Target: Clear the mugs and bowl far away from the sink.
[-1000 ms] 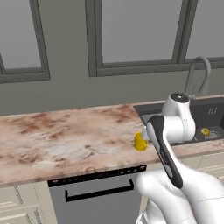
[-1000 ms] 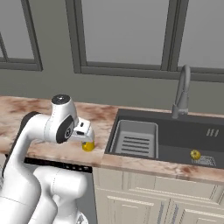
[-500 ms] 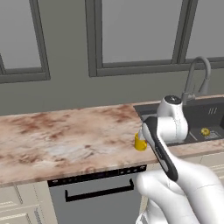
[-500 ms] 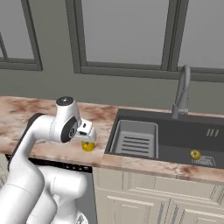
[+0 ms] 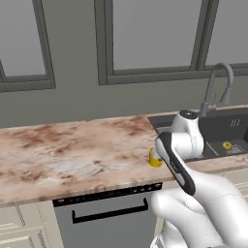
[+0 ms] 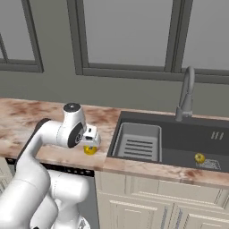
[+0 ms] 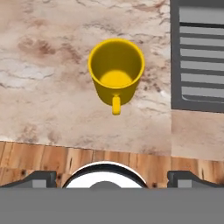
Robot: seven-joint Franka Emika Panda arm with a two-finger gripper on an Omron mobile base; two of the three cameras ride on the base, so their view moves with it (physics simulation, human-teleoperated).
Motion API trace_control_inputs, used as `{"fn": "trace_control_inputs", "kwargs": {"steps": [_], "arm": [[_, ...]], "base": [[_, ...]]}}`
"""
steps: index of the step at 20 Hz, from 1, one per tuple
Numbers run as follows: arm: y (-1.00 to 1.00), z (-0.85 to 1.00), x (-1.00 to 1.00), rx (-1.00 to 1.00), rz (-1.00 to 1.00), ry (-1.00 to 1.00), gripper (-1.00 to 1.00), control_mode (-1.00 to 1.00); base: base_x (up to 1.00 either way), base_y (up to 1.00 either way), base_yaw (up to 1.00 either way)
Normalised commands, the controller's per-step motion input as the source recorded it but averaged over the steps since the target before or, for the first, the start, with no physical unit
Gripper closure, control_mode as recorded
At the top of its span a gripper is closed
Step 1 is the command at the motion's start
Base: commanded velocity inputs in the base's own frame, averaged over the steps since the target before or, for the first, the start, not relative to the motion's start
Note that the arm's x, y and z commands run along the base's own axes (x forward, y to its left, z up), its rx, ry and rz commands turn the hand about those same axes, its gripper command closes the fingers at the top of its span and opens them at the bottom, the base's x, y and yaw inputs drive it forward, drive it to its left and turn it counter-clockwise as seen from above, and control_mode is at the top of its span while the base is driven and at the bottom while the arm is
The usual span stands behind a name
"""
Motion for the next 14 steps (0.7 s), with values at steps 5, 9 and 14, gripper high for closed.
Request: {"fn": "trace_control_inputs", "kwargs": {"steps": [5, 9, 14], "arm": [[0.0, -0.28, 0.34, 0.0, 0.0, 0.0, -1.0, -1.0], [0.0, -0.32, 0.35, 0.0, 0.0, 0.0, -1.0, -1.0], [0.0, -0.29, 0.32, 0.0, 0.0, 0.0, -1.0, -1.0]], "base": [[0.0, 0.0, 0.0], [0.0, 0.0, 0.0], [0.0, 0.0, 0.0]]}}
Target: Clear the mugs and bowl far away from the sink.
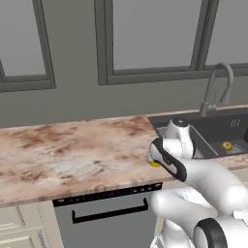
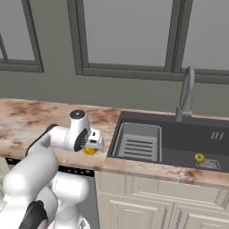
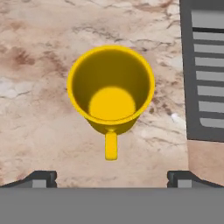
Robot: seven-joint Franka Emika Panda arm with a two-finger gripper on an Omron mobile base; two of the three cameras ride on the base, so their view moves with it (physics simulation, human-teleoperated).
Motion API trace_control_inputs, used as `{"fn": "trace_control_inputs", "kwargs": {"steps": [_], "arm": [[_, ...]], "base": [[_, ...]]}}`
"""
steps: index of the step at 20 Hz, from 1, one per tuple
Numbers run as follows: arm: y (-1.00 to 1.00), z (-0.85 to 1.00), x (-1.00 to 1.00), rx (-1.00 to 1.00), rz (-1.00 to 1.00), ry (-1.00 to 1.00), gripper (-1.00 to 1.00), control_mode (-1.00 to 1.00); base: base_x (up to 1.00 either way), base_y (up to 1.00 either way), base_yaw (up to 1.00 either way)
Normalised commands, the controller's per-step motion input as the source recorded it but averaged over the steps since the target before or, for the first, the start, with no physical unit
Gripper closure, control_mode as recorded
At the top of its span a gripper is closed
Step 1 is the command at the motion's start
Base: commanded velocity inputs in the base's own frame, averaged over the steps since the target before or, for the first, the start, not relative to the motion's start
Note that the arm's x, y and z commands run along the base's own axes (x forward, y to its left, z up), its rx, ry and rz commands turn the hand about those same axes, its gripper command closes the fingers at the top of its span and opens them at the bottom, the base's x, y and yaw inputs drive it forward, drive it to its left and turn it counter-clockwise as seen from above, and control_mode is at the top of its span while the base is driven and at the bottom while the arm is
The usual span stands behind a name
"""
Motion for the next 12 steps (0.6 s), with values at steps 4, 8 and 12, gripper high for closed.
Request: {"fn": "trace_control_inputs", "kwargs": {"steps": [4, 8, 12], "arm": [[0.0, -0.24, 0.28, 0.0, 0.0, 0.0, -1.0, -1.0], [0.0, -0.24, 0.29, 0.0, 0.0, 0.0, -1.0, -1.0], [0.0, -0.24, 0.04, 0.0, 0.0, 0.02, -1.0, -1.0]], "base": [[0.0, 0.0, 0.0], [0.0, 0.0, 0.0], [0.0, 0.0, 0.0]]}}
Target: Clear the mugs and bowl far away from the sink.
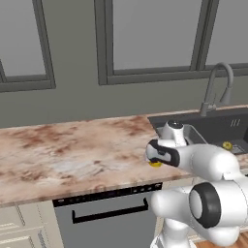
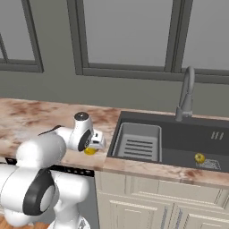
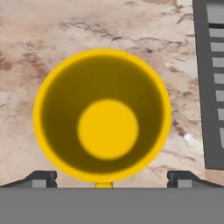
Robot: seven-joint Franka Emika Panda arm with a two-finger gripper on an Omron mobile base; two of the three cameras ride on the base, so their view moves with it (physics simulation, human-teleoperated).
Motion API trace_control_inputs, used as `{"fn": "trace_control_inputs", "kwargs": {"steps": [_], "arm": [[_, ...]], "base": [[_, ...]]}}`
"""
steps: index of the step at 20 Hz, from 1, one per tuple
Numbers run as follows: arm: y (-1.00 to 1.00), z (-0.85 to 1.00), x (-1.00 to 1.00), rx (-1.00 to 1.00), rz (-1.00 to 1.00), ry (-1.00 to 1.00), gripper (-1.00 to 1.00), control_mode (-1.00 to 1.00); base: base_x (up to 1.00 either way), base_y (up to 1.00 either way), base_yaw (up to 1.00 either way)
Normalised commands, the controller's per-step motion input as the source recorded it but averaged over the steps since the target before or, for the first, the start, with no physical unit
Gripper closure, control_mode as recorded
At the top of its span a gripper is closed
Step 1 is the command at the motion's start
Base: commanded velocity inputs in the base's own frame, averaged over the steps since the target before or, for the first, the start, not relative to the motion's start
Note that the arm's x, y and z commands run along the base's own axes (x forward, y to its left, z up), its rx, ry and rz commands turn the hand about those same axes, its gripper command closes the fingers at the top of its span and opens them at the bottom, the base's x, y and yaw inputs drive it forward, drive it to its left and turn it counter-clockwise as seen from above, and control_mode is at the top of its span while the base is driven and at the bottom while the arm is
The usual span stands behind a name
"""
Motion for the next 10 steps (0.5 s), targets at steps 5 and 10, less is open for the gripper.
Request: {"fn": "trace_control_inputs", "kwargs": {"steps": [5, 10], "arm": [[0.0, -0.22, 0.0, 0.0, 0.0, 0.01, -1.0, -1.0], [0.0, -0.24, 0.0, 0.0, 0.0, 0.01, -1.0, -1.0]], "base": [[0.0, 0.0, 0.0], [0.0, 0.0, 0.0]]}}
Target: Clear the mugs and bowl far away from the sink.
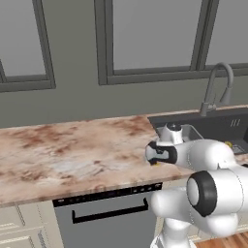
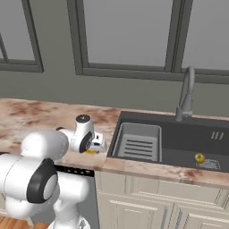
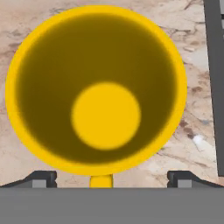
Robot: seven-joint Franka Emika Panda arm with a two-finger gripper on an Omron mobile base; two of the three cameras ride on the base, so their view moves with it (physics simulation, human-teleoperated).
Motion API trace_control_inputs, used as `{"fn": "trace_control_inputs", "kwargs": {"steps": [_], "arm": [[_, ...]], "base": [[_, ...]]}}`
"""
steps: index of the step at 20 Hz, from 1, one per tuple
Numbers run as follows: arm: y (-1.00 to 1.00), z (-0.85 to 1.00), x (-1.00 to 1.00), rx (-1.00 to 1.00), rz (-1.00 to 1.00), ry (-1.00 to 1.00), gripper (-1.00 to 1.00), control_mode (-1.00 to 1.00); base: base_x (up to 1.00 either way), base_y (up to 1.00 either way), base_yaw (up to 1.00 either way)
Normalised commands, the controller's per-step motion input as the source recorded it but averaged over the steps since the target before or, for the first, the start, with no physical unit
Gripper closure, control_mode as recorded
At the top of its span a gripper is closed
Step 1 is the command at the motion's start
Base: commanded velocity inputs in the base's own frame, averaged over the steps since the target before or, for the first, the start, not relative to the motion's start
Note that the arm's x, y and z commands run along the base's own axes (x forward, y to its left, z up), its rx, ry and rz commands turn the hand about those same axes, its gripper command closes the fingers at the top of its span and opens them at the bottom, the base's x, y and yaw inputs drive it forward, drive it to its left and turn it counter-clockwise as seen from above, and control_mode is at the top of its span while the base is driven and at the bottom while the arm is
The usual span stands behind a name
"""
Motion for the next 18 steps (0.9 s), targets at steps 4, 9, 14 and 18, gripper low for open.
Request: {"fn": "trace_control_inputs", "kwargs": {"steps": [4, 9, 14, 18], "arm": [[0.04, -0.26, 0.0, 0.0, 0.0, 0.01, 1.0, -1.0], [0.01, -0.08, 0.0, 0.0, 0.0, -0.02, 1.0, -1.0], [0.0, 0.04, 0.04, -0.02, 0.0, -0.1, 1.0, -1.0], [0.01, -0.03, 0.18, 0.0, 0.02, -0.08, 1.0, -1.0]], "base": [[0.0, 0.0, 0.0], [0.0, 0.0, 0.0], [0.0, 0.0, 0.0], [0.0, 0.0, 0.0]]}}
